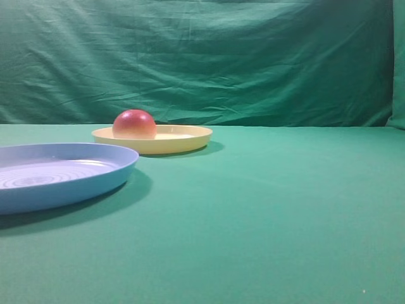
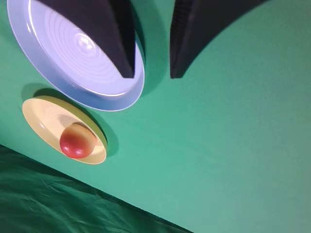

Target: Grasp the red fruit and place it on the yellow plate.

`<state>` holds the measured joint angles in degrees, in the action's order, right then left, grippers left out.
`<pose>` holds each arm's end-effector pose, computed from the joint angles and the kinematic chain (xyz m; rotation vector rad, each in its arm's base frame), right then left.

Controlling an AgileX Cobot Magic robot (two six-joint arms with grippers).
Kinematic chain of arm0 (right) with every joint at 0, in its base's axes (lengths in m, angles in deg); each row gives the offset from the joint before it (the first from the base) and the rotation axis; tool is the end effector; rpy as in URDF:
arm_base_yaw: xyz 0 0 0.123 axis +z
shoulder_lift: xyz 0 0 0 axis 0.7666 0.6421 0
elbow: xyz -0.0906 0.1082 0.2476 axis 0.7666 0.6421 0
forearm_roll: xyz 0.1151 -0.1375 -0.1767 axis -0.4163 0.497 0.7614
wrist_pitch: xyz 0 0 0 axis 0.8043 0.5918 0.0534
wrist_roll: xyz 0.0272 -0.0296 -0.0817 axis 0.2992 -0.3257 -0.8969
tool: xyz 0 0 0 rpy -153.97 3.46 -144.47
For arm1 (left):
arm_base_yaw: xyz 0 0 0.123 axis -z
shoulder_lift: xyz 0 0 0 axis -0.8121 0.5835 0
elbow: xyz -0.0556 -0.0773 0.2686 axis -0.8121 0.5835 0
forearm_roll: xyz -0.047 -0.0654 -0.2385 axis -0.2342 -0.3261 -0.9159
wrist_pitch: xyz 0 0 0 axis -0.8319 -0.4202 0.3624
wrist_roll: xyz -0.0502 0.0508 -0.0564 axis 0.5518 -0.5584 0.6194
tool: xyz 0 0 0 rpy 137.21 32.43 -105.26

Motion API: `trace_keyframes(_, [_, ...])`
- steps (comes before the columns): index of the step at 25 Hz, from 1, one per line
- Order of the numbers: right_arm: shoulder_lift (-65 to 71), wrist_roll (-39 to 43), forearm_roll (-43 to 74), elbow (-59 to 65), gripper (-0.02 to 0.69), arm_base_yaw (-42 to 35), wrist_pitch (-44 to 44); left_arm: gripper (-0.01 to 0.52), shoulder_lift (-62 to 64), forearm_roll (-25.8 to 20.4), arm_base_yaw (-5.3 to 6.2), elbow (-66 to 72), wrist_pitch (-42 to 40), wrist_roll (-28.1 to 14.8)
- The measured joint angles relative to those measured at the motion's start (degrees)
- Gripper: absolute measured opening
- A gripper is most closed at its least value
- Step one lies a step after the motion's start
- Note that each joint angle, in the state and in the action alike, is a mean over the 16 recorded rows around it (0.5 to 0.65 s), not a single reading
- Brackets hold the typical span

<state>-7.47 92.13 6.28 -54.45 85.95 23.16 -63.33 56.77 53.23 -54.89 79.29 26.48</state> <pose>0.1229 0.0871 0.3866 -0.5853 1.9449 0.4019 0.0531 -0.0032 0.1759 -0.2147 1.8339 -0.2046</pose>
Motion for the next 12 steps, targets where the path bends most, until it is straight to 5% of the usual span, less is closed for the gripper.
trace_keyframes(12, [-26.45,0.00,0.14,17.23,0.000,0.00,0.80,0.157,0.00,0.00,0.00,0.00,0.00,0.00])
